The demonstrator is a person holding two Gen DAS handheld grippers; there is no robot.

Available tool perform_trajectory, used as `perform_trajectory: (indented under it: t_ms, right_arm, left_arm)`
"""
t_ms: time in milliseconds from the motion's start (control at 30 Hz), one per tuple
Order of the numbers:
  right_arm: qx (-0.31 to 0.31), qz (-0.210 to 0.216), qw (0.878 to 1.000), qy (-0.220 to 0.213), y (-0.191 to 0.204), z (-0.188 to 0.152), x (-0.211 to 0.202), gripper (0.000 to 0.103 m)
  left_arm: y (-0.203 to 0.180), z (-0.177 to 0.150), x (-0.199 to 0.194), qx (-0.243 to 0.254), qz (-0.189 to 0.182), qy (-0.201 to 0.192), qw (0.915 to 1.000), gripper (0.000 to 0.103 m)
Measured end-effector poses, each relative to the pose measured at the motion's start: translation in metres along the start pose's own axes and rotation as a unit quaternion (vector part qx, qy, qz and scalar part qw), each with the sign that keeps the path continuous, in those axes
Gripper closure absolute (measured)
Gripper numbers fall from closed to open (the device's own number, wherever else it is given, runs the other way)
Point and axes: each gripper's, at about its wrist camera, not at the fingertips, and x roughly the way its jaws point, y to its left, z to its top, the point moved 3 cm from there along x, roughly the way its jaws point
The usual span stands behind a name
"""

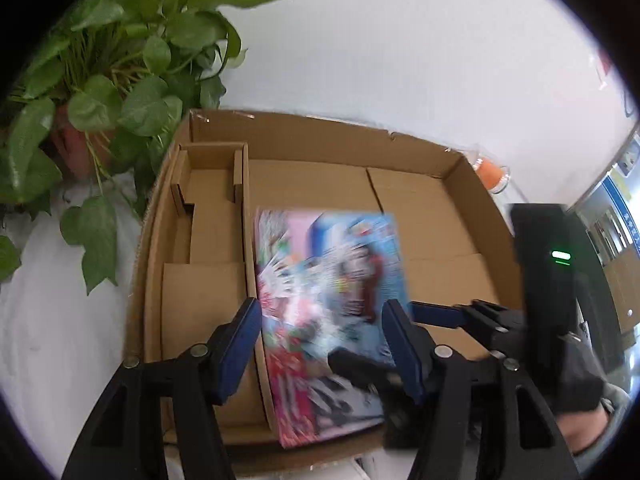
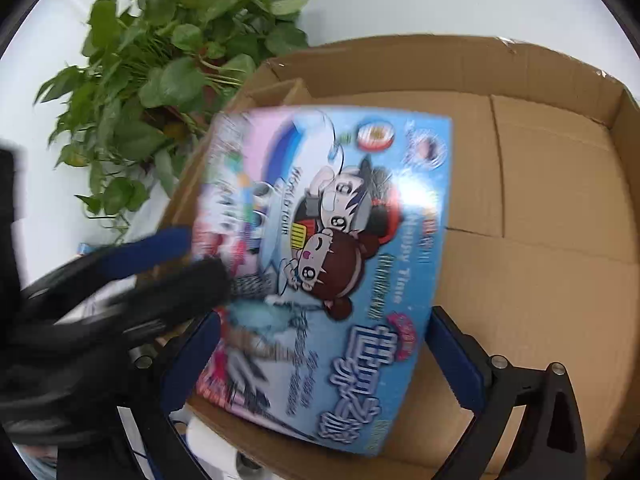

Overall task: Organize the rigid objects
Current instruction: 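Grasp the board game box with the left gripper and lay it in the box lid, then grasp the silver can with the right gripper and place it in the box lid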

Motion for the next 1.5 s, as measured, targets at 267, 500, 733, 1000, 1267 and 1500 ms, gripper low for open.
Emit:
perform_trajectory:
  t_ms: [267,500,733,1000,1267,1500]
  right_arm:
    - [0.007,-0.003,0.999,0.031,0.001,-0.028,0.008,0.01]
    - [-0.025,-0.105,0.992,-0.067,-0.045,-0.061,-0.109,0.009]
    - [-0.024,-0.136,0.99,-0.01,-0.086,-0.101,-0.103,0.043]
    - [-0.019,-0.121,0.992,-0.037,-0.105,-0.115,-0.14,0.045]
    - [-0.052,-0.031,0.997,-0.048,-0.095,-0.213,-0.222,0.026]
    - [-0.065,-0.029,0.997,-0.02,-0.058,-0.261,-0.194,0.029]
  left_arm:
    - [0.018,-0.015,-0.036,0.007,0.034,-0.023,0.9991,0.042]
    - [0.031,-0.048,-0.038,0.013,0.007,-0.03,0.9994,0.049]
    - [0.017,-0.073,-0.023,0.013,0.012,0.019,0.9997,0.055]
    - [0.01,-0.083,-0.032,-0.014,0.03,0.041,0.9986,0.054]
    - [-0.039,-0.104,-0.102,-0.021,-0.005,-0.055,0.9982,0.019]
    - [-0.109,-0.145,-0.056,-0.065,-0.175,0.062,0.9804,0.019]
